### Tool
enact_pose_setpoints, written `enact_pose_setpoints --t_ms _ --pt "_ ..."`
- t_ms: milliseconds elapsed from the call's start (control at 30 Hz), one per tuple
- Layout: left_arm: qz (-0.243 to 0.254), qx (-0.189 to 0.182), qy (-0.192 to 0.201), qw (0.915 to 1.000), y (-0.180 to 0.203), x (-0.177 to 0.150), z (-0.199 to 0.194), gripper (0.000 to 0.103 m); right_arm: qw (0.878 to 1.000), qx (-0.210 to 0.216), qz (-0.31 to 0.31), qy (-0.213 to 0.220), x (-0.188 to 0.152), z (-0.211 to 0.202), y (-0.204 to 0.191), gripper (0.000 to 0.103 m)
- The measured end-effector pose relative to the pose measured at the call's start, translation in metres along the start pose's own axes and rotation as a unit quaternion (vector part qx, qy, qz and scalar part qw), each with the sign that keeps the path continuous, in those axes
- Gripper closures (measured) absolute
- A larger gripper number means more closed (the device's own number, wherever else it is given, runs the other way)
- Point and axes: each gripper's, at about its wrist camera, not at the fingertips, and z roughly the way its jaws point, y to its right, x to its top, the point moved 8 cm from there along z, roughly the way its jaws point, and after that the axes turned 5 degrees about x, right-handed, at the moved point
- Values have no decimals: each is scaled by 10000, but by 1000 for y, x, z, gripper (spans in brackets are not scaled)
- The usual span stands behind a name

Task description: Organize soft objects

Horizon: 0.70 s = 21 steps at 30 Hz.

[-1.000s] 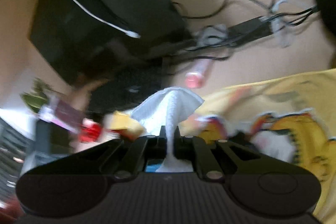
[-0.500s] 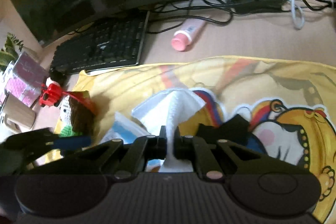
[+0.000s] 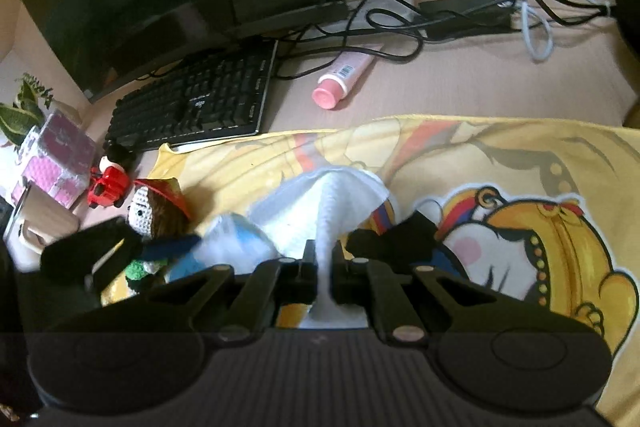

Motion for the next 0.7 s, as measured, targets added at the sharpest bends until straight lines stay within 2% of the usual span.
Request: enact_pose_setpoints --t_ms 33,67,100,167,200,233,267,300,367,433,467,500,567,700 --pt "-514 -229 -61 9984 -9 5 2 43 10000 -11 16 8 0 -2 1 97" --pt "-1147 -574 -117 9917 -18 9 4 43 10000 -18 26 16 0 -3 3 97" --pt "-1763 -946 -163 9796 -25 11 5 43 10000 -13 28 28 0 -5 3 97" --pt "-2846 -1690 -230 9434 -34 10 8 46 10000 19 8 86 2 -9 1 97" --pt "-3247 -1945 -284 9252 -36 6 9 46 9999 37 1 148 5 -13 -1 97" --pt "-3542 -2089 -324 9110 -38 2 10 46 9996 105 21 258 9 -18 -4 97" --pt "-3645 -2079 -340 9070 -39 -2 12 45 9990 233 70 372 14 -23 -9 97" --pt "-3601 -1993 -348 9107 -40 -5 12 45 9975 481 146 488 20 -29 -16 97" --pt "-3339 -1697 -369 9265 -38 -10 8 46 9910 1167 307 588 30 -34 -35 97" --pt "-3114 -1398 -415 9390 -38 -14 6 44 9834 1716 458 382 33 -20 -55 97" --pt "-3042 -1271 -441 9430 -40 -16 6 44 9817 1832 468 207 29 -8 -63 97" --pt "-3016 -1168 -464 9451 -43 -19 6 44 9835 1773 364 12 22 6 -69 97" --pt "-3016 -990 -487 9470 -49 -25 4 41 9909 1315 46 -274 8 31 -70 97" --pt "-2937 -907 -471 9504 -53 -30 4 37 9967 443 -160 -662 -7 58 -43 97"
